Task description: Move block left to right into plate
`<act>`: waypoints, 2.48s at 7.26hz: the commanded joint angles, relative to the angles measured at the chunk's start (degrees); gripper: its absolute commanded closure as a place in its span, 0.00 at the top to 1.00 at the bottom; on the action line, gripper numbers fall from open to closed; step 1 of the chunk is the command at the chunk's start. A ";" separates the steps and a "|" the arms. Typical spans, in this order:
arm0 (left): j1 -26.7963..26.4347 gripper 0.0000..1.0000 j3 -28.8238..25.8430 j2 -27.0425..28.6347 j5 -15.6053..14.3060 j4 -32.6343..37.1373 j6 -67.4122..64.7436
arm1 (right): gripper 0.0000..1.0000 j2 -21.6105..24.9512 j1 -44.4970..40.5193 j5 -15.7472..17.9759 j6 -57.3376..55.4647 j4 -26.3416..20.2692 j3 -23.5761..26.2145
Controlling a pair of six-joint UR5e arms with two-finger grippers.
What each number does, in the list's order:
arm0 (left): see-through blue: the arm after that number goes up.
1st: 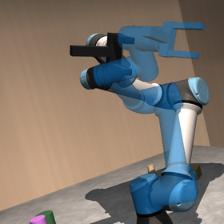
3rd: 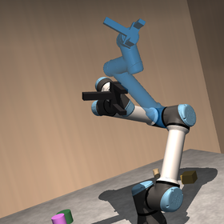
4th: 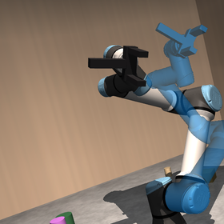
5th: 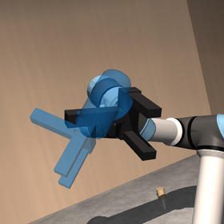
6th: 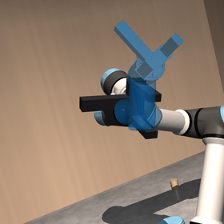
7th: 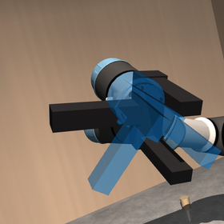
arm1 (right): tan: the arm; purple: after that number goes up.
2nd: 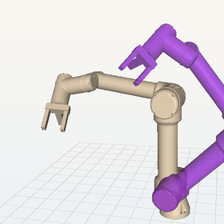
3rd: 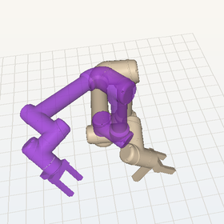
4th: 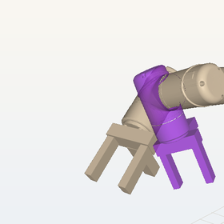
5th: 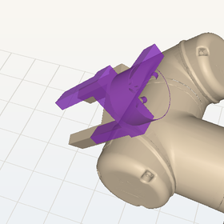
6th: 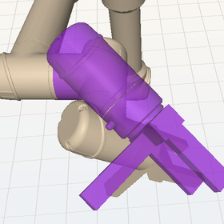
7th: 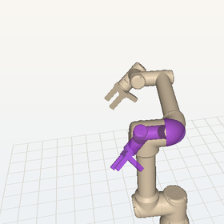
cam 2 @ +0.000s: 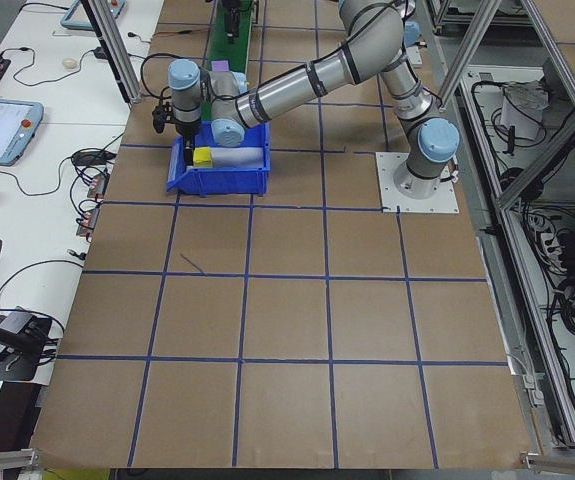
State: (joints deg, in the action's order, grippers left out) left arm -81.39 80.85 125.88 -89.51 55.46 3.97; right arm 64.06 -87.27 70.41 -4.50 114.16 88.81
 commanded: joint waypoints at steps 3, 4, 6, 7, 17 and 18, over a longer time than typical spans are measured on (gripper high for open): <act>0.00 0.58 1.42 0.77 -0.40 0.08 -0.82 | 1.00 -1.22 0.00 -0.10 -0.16 2.91 1.28; 0.00 0.20 1.51 0.51 -0.14 0.35 -0.98 | 1.00 -1.22 0.00 -0.10 -0.24 3.00 0.85; 0.00 0.16 0.29 -2.73 -0.48 3.05 -1.51 | 1.00 -1.30 0.00 -0.01 0.20 3.44 -1.70; 0.00 0.16 -0.77 -6.05 -0.57 6.99 -1.51 | 1.00 -1.39 0.00 -0.01 0.28 3.44 -1.62; -15.47 0.16 3.26 -9.08 0.21 5.28 -5.64 | 0.89 -3.14 0.00 9.85 4.56 9.62 3.37; -15.47 0.16 4.22 -8.21 0.22 3.10 -5.64 | 0.67 -3.50 0.00 12.45 11.03 11.94 3.22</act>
State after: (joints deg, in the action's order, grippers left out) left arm -96.72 84.09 116.57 -89.40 61.01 -1.62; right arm 61.15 -87.28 78.07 0.63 122.45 91.17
